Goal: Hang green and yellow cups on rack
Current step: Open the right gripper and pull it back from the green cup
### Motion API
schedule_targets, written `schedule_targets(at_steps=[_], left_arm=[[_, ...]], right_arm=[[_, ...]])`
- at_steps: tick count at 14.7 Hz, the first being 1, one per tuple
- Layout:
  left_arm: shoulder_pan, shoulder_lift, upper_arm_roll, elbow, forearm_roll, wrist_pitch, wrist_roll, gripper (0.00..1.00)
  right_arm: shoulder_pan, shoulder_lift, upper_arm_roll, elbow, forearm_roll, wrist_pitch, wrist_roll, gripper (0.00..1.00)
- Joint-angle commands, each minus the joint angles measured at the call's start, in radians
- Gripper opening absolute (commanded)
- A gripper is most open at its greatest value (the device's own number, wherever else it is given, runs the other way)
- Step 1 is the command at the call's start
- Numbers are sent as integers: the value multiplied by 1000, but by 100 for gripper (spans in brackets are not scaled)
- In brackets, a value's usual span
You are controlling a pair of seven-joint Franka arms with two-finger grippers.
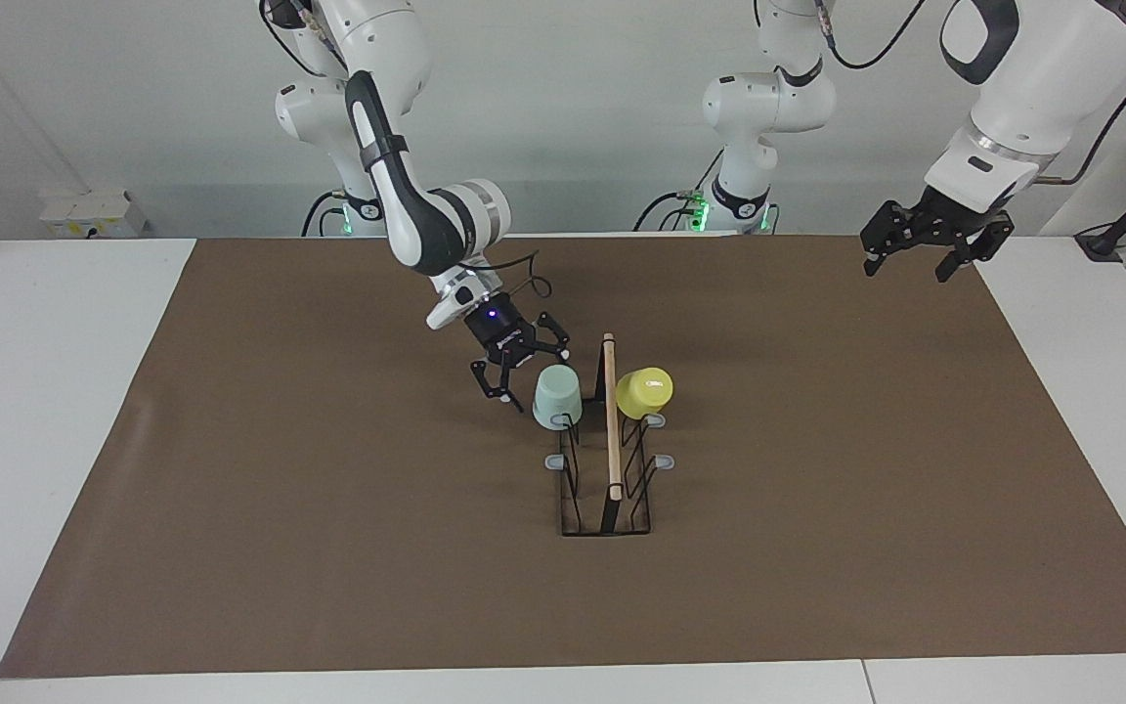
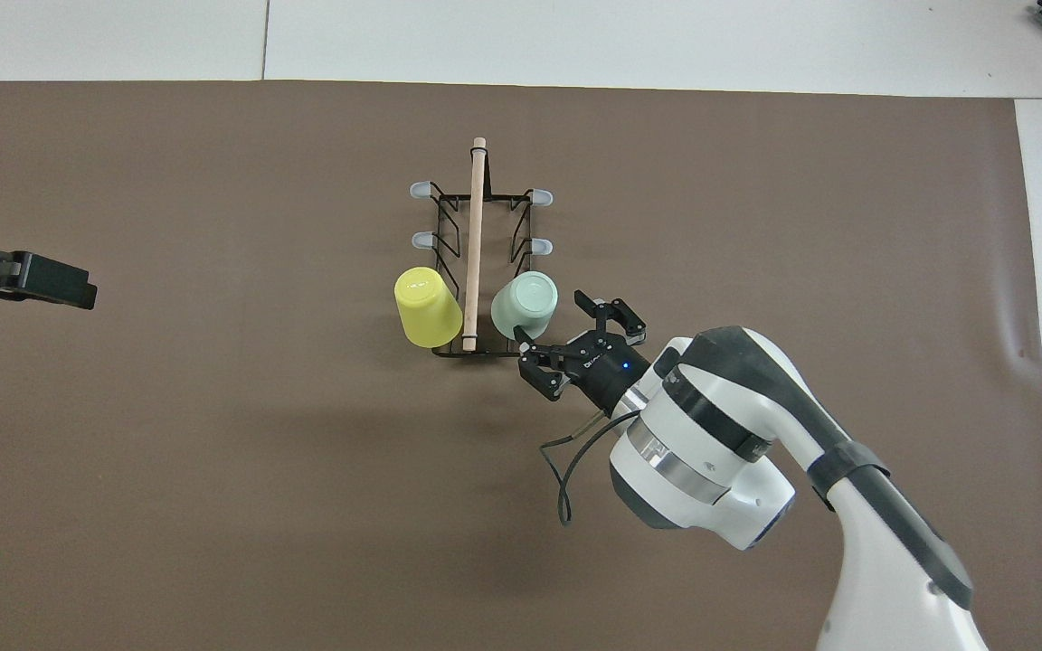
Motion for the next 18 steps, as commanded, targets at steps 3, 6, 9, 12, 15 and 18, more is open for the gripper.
schedule_targets(at_steps=[3,6,9,12,15,18], left_arm=[[-13,-14,15,-15,-9,-6,4,100],[-13,-14,15,-15,-9,-6,4,100],[-13,-14,15,-15,-9,-6,4,100],[-13,-14,15,-15,-9,-6,4,100],[-12,-14,15,-14,-9,-6,4,100],[-13,-14,15,-15,-9,-6,4,100]], right_arm=[[-2,-46,54,40,148,199,38,100],[-3,-98,61,72,138,366,41,100],[-11,-135,78,92,138,488,34,100],[-24,-149,77,92,80,519,-23,100],[-70,-149,77,92,-22,511,-165,100],[-84,-145,77,94,-162,507,-209,100]])
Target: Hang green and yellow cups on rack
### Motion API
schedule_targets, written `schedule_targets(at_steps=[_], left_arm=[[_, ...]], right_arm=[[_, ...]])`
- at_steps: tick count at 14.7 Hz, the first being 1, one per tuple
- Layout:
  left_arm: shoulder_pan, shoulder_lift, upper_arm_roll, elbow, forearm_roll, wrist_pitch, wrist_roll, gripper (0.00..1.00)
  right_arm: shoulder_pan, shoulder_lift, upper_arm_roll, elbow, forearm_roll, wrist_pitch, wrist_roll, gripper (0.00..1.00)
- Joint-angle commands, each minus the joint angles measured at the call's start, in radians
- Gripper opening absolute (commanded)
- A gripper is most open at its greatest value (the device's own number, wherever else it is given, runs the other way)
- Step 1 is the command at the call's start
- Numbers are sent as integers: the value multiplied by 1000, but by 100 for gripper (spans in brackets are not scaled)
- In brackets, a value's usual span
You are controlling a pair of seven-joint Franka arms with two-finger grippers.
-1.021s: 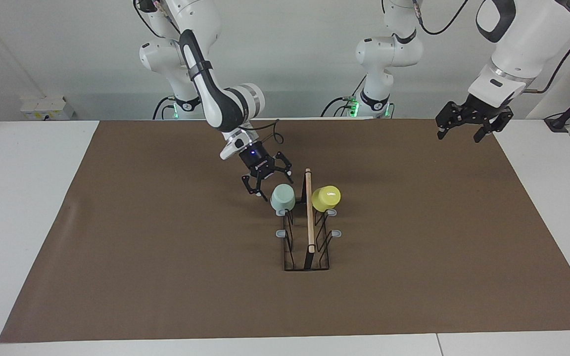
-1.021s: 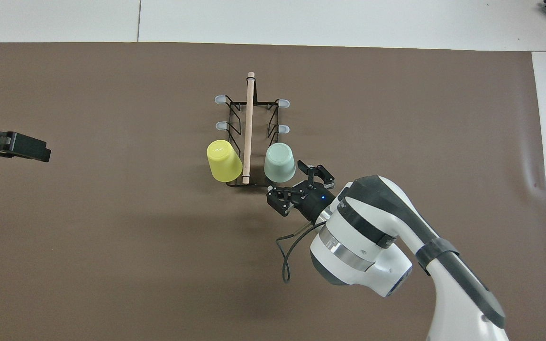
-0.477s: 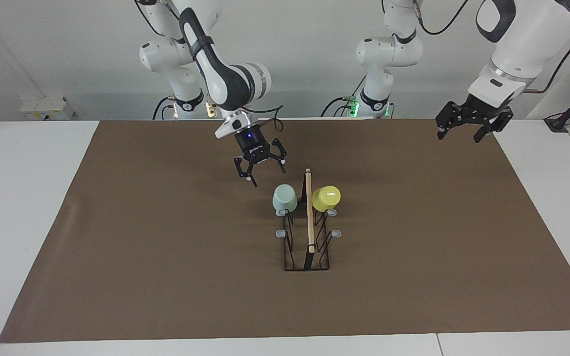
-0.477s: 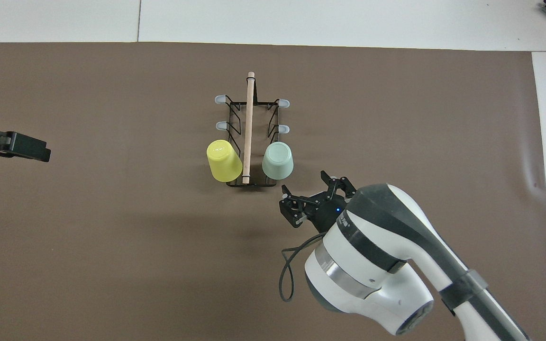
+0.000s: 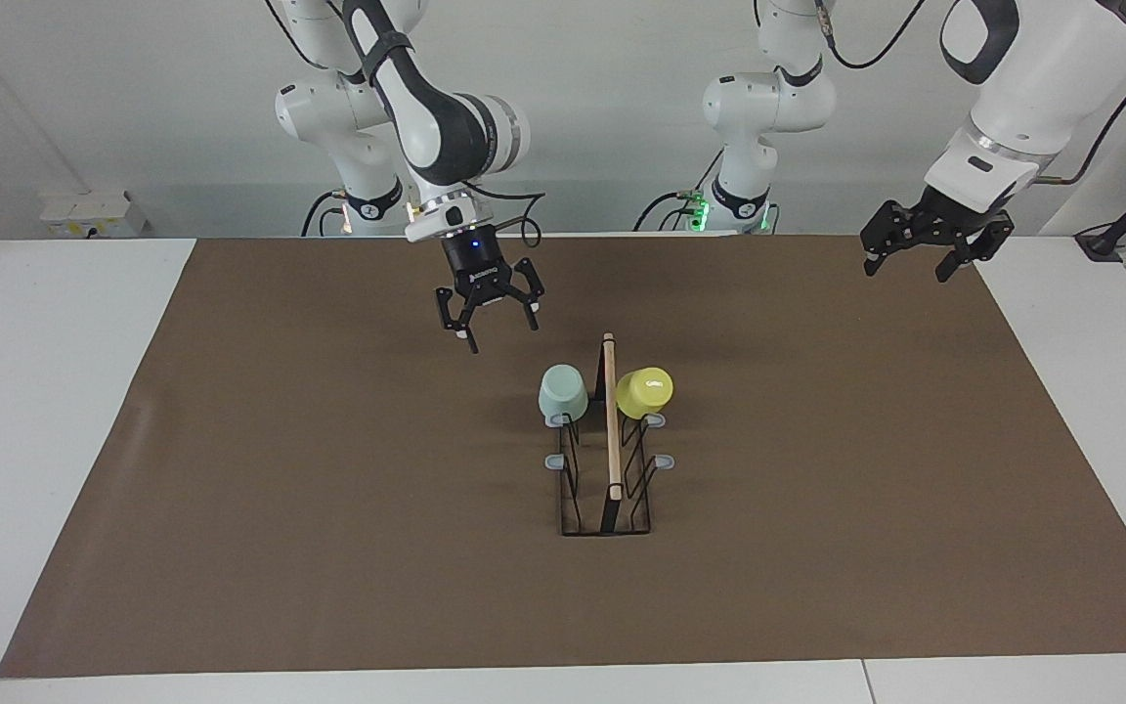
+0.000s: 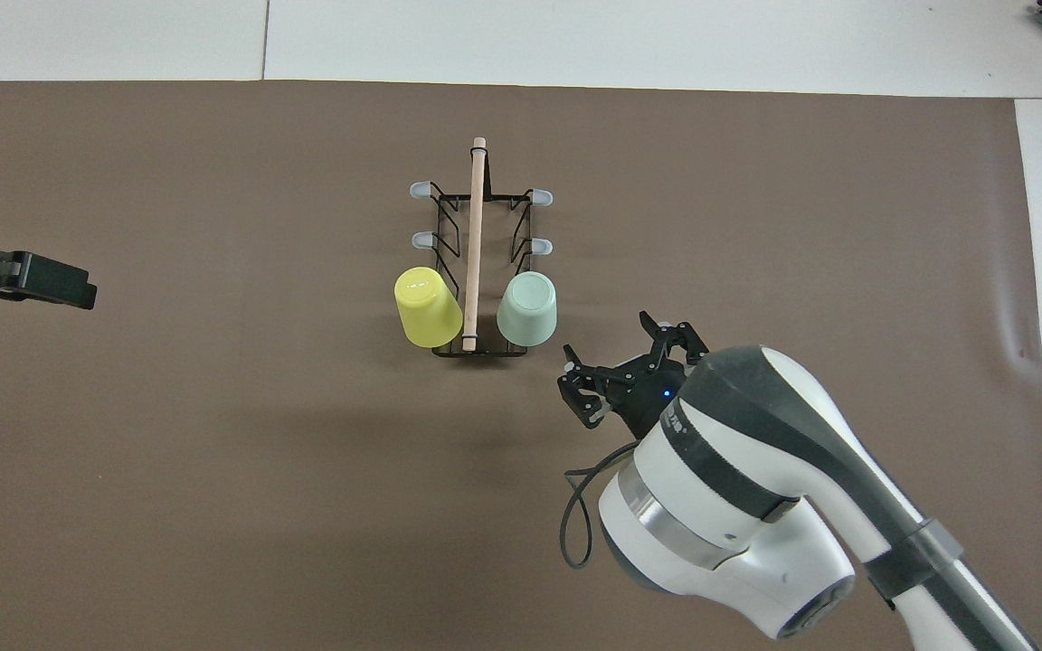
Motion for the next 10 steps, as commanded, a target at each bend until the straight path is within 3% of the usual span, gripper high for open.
schedule_targets(at_steps=[1,10], left_arm=[[-12,-14,15,-15,-9,-6,4,100],[-13,-14,15,-15,-9,-6,4,100]], right_arm=[[-17,-3,3,6,-59,-2,-75,100],[-102,2,5,6,-179,-54,-270,100]])
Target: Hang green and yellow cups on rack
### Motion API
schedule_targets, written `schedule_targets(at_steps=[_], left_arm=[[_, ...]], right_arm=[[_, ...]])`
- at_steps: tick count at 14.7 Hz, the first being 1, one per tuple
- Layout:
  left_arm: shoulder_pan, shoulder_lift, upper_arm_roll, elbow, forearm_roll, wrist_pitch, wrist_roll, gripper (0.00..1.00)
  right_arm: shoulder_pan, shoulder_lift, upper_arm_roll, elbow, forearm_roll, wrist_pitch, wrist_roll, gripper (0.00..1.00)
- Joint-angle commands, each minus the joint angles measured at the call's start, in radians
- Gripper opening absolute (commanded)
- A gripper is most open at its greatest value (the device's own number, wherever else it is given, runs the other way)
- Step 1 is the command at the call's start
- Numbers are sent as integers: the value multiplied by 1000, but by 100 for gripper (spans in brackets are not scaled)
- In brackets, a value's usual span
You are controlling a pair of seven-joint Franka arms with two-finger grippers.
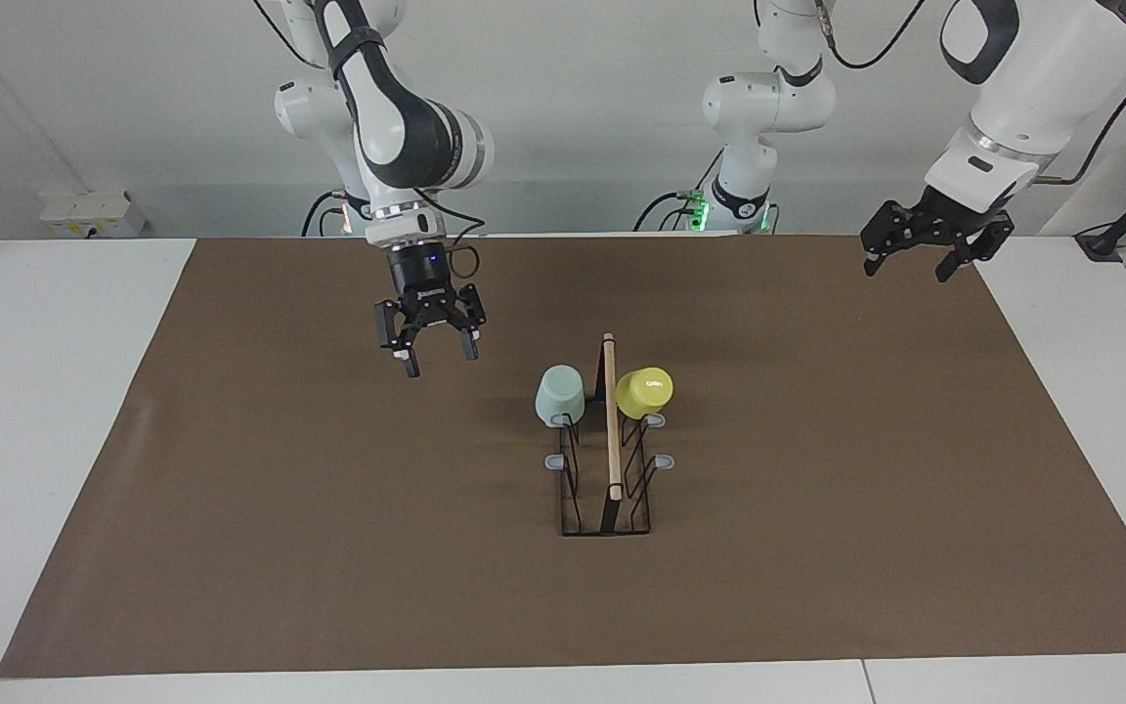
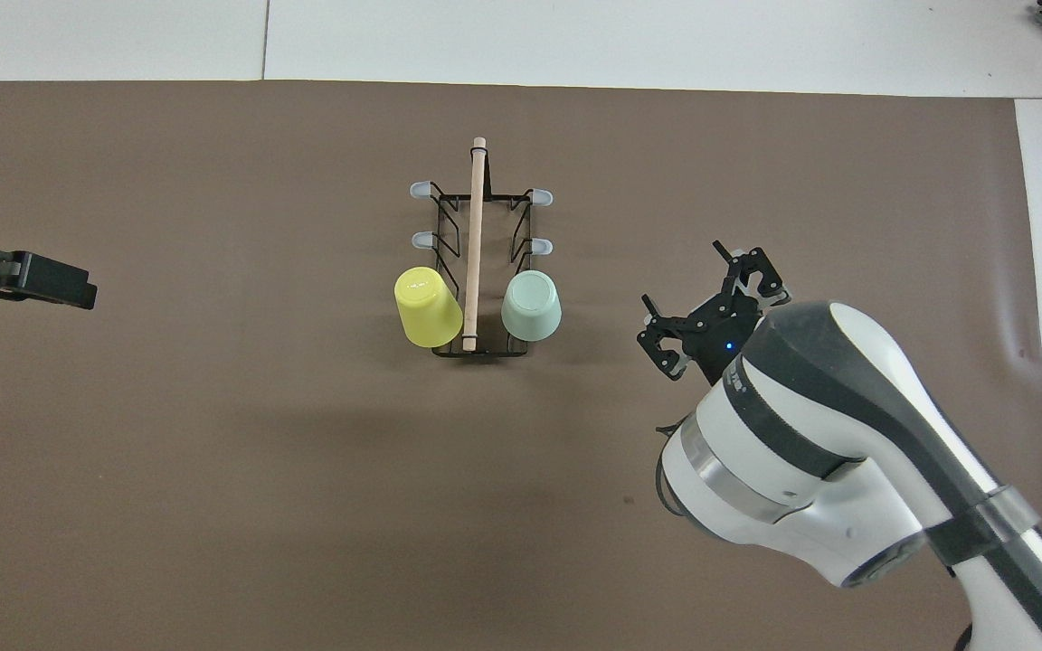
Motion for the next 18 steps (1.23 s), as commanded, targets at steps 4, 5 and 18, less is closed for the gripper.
schedule_targets(at_steps=[4,5,18], left_arm=[[-13,-14,15,-15,-9,-6,4,100],[-13,-14,15,-14,-9,-6,4,100],[-13,-14,15,-15,-9,-6,4,100]], right_arm=[[-23,2,10,23,16,-27,-119,100],[-24,4,10,21,16,-24,-121,100],[-42,12,11,27,169,-13,-148,100]])
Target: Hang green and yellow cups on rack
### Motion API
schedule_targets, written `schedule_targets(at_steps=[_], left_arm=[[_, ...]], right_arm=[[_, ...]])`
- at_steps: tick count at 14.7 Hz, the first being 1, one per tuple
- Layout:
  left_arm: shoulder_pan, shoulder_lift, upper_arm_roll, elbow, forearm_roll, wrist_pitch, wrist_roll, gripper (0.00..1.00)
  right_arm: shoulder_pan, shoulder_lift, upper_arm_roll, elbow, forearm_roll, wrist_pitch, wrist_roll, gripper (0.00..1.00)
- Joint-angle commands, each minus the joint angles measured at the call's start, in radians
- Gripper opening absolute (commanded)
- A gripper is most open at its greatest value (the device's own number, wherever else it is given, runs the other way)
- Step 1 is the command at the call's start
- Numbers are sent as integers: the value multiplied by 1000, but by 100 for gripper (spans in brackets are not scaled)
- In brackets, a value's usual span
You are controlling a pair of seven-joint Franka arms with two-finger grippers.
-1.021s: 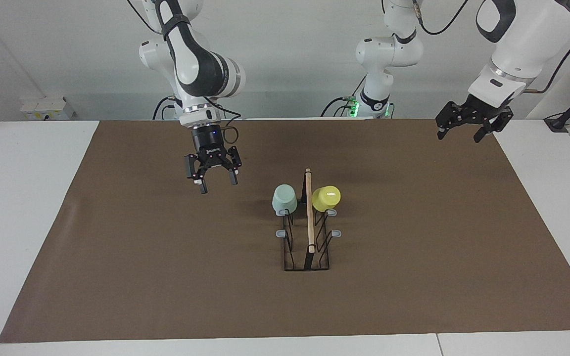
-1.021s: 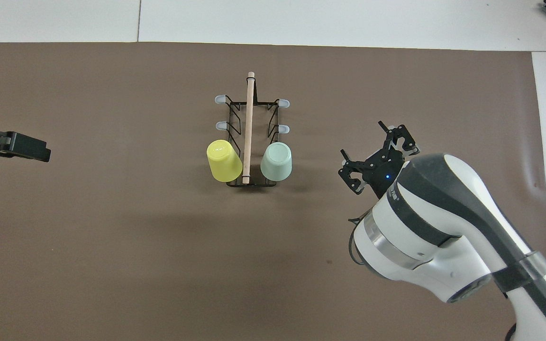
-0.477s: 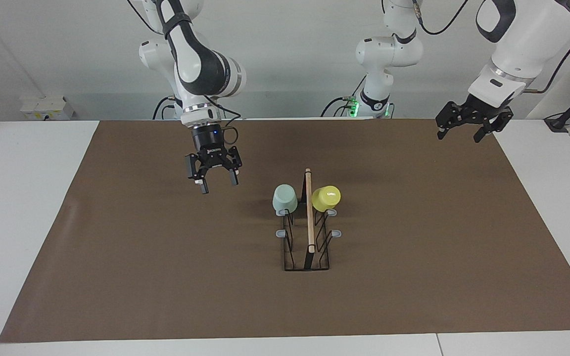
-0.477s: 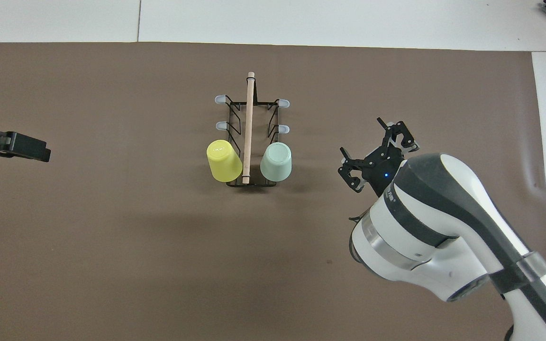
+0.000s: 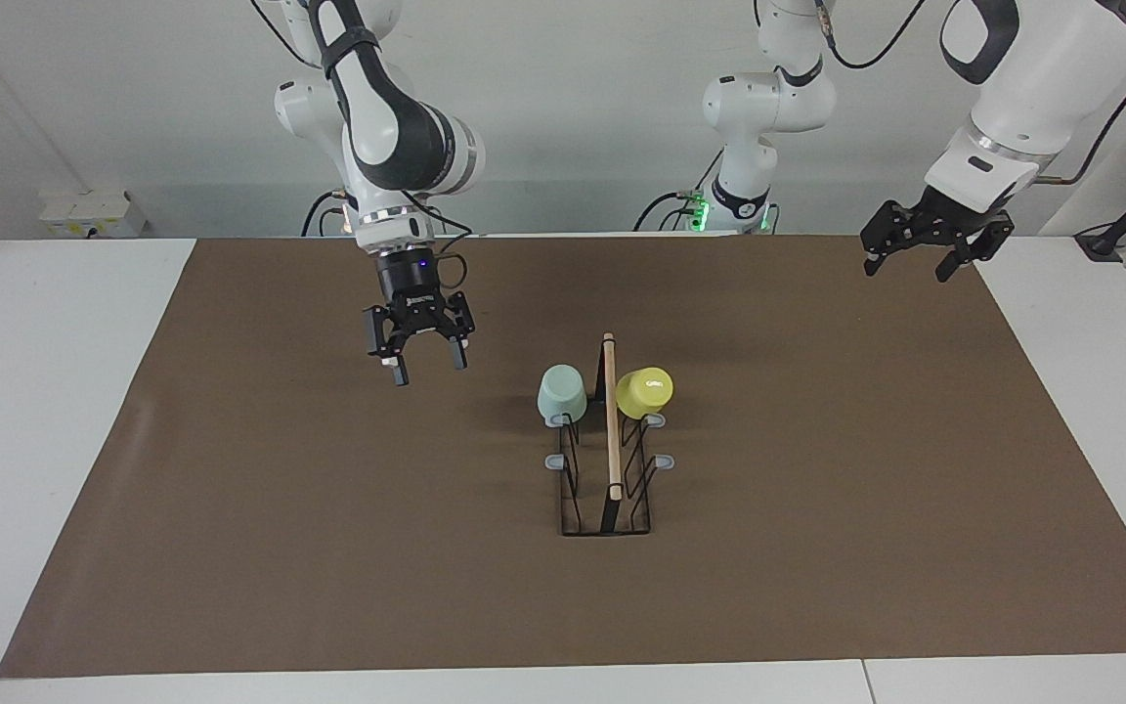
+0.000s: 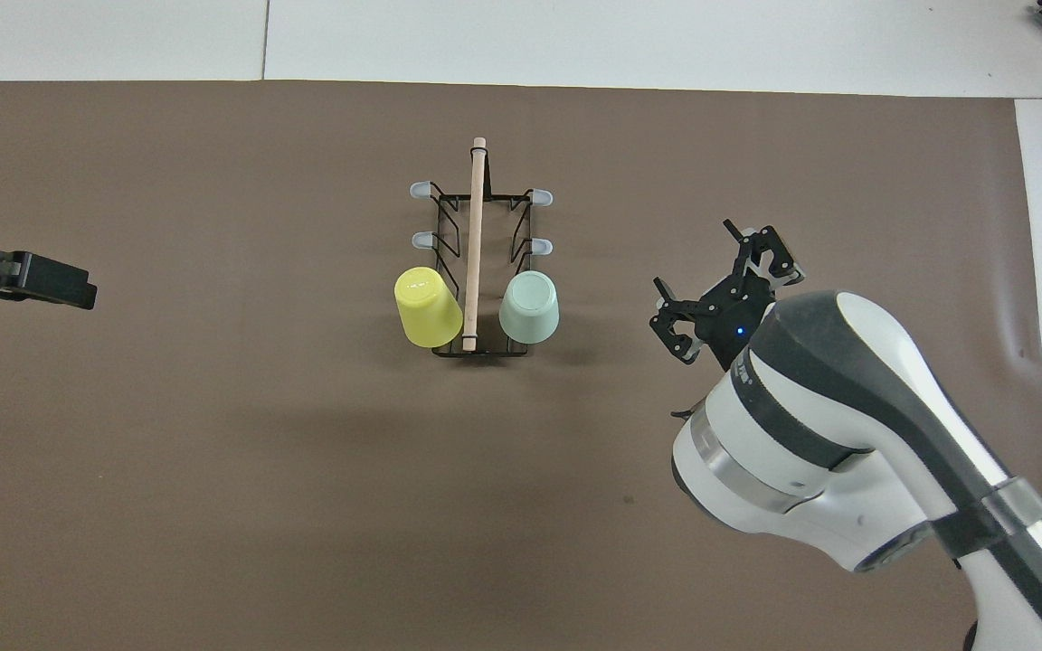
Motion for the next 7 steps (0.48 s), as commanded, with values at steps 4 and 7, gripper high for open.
schedule_targets(at_steps=[4,7], left_arm=[[-13,-14,15,-15,-9,-6,4,100],[-13,-14,15,-15,-9,-6,4,100]], right_arm=[[-29,4,6,34,224,5,-56,100],[-36,4,6,37,227,5,-26,100]])
